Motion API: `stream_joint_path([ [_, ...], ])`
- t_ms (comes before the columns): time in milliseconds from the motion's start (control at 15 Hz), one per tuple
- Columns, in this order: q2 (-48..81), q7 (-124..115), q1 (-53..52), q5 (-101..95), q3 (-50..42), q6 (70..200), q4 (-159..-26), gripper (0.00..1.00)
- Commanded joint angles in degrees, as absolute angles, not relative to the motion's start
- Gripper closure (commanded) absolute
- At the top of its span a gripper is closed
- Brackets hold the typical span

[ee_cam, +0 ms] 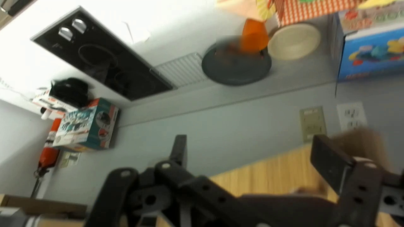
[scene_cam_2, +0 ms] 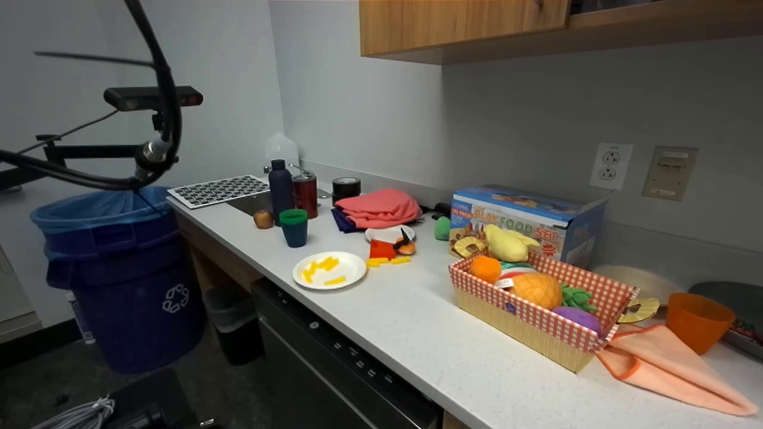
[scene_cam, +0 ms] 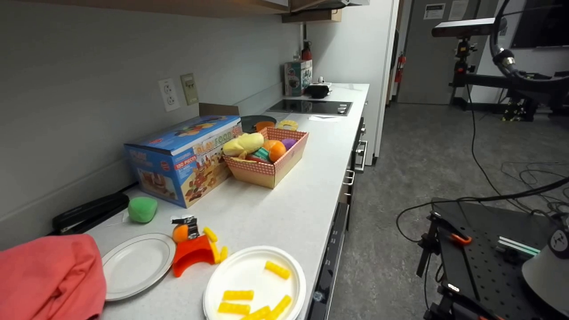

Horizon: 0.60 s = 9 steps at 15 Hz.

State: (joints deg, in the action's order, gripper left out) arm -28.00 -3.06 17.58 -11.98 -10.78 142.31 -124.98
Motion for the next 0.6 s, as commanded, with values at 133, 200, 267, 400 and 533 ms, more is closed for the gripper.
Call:
stream_joint_path([
  [133, -20.42, -5.56, 17.79, -16.84, -6.41, 137.6, -129.64, 0.0],
  [200, -19.51, -6.01, 17.58, -17.71, -6.05, 136.79, -129.84, 0.0],
  [267, -18.88, -6.32, 17.42, -18.69, -5.85, 135.97, -130.08, 0.0],
  [400, -18.51, -5.57, 17.41, -20.79, -6.24, 135.54, -131.27, 0.0],
  [533, -20.14, -4.51, 17.36, -22.81, -6.47, 133.74, -132.24, 0.0],
])
